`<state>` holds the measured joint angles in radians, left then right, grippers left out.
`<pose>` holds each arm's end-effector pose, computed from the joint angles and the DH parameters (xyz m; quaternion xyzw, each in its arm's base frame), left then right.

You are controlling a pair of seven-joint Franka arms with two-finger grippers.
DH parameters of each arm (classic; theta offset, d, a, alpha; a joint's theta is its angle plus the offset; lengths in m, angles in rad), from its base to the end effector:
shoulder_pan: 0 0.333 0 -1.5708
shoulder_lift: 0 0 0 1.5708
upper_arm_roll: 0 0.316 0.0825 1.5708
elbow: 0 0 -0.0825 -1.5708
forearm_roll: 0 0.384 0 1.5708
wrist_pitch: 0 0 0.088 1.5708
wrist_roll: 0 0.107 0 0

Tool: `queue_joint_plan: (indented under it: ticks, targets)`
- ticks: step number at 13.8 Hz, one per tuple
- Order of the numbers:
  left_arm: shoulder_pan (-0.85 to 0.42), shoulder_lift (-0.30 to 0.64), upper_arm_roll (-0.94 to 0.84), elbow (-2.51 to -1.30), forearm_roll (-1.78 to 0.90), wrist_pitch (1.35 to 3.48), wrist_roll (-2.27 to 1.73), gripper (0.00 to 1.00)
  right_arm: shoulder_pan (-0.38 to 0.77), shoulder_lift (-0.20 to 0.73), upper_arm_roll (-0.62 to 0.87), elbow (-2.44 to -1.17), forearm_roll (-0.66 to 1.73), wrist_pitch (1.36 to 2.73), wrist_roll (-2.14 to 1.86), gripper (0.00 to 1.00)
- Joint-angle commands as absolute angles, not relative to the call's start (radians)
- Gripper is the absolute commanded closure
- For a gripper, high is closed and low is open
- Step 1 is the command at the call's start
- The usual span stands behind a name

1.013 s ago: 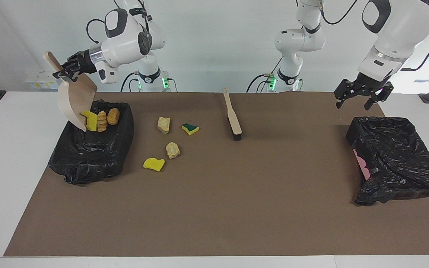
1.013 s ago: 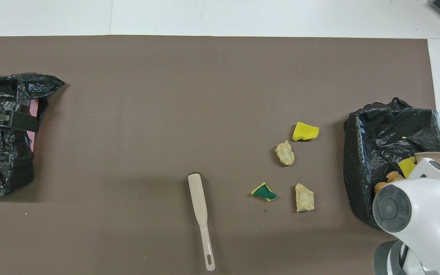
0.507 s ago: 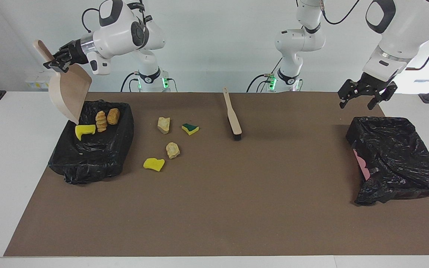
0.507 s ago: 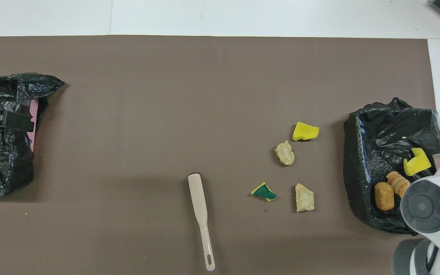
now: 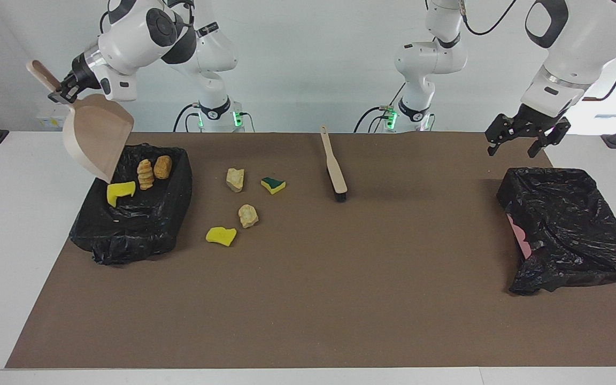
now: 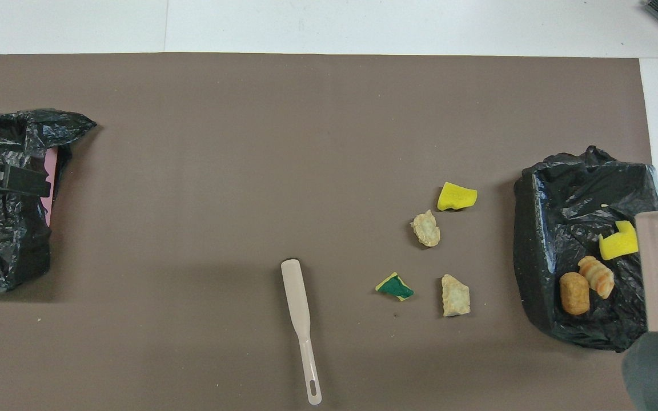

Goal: Sweep and dump trash in bin

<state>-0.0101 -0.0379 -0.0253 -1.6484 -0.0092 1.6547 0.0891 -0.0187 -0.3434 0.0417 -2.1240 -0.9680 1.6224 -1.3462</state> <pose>0.5497 -0.0206 0.6161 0.9978 -0.0619 0.0222 0.0035 0.4450 -0.0716 0.5839 0.6437 0.6018 -0.3432 0.3252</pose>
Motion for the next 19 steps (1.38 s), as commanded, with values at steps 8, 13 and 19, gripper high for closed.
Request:
queue_joint_plan:
  ticks: [8,13,19]
  targets:
    - [-0.006,-0.044,-0.028,-1.644,0.003,1.637,0.084,0.00,0.011,0.027,0.178,-1.708,-0.557,1.534,-0.725,1.00]
    - [-0.006,-0.044,-0.028,-1.644,0.003,1.637,0.084,0.00,0.189,0.313,0.176,-1.340,-0.370,1.428,-0.181,1.00]
    - [-0.006,-0.044,-0.028,-1.644,0.003,1.637,0.084,0.00,0.287,0.431,0.176,-1.269,-0.107,1.589,0.444,1.00]
